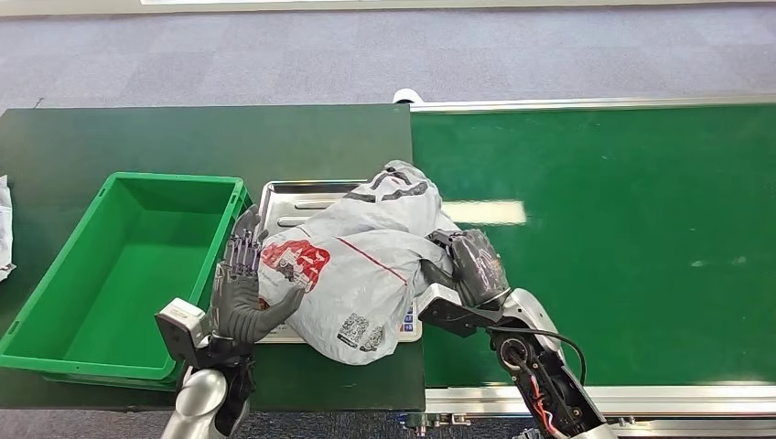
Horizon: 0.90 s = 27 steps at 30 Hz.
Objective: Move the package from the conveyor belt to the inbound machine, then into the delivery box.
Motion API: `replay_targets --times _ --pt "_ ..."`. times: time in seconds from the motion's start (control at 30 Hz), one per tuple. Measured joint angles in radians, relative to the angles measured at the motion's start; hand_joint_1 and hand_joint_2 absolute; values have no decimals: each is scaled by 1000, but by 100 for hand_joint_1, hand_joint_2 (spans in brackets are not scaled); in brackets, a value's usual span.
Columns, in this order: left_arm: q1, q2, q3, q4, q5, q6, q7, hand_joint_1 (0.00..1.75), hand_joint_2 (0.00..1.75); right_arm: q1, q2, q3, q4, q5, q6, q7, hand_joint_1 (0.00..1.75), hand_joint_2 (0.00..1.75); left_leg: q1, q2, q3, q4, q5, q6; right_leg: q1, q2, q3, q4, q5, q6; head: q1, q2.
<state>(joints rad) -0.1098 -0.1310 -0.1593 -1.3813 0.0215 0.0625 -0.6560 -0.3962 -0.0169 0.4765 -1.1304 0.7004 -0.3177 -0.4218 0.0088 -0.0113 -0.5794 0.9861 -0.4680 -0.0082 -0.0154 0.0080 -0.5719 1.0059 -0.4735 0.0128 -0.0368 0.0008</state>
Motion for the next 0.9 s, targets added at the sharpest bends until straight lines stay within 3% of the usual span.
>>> replay_targets --times 0.1,0.13,0.23,0.27,0.33,0.37,0.83,0.9 --pt "1 -2 -1 0 -1 -1 1 0 175 -1 2 0 16 -17 2 -30 149 175 0 0 0 0 0 0 0 0 0 0 0 0 0 0" --pt "1 -3 -1 0 -1 -2 2 0 175 -1 2 0 20 -29 5 -49 135 175 0 0 0 0 0 0 0 0 0 0 0 0 0 0" --pt "1 -5 -2 0 -2 -3 2 0 175 0 5 0 29 -66 26 -95 62 175 0 0 0 0 0 0 0 0 0 0 0 0 0 0" --pt "1 -6 -2 0 -2 -3 2 0 175 0 7 0 32 -73 31 -101 36 131 0 0 0 0 0 0 0 0 0 0 0 0 0 0" --pt "1 -8 -2 0 -2 -3 2 0 175 0 12 0 36 -77 37 -102 6 44 0 0 0 0 0 0 0 0 0 0 0 0 0 0" --pt "1 -8 -2 0 -2 -4 2 0 175 0 15 1 38 -78 39 -100 0 0 0 0 0 0 0 0 0 0 0 0 0 0 0 0" --pt "1 -12 -1 0 -11 -21 8 0 175 1 37 -1 61 -112 106 -84 0 0 0 0 0 0 0 0 0 0 0 0 0 0 0 0" --pt "1 -13 -1 0 -11 -21 8 0 175 4 38 -3 61 -130 121 -84 0 87 0 0 0 0 0 0 0 0 0 0 0 0 0 0"
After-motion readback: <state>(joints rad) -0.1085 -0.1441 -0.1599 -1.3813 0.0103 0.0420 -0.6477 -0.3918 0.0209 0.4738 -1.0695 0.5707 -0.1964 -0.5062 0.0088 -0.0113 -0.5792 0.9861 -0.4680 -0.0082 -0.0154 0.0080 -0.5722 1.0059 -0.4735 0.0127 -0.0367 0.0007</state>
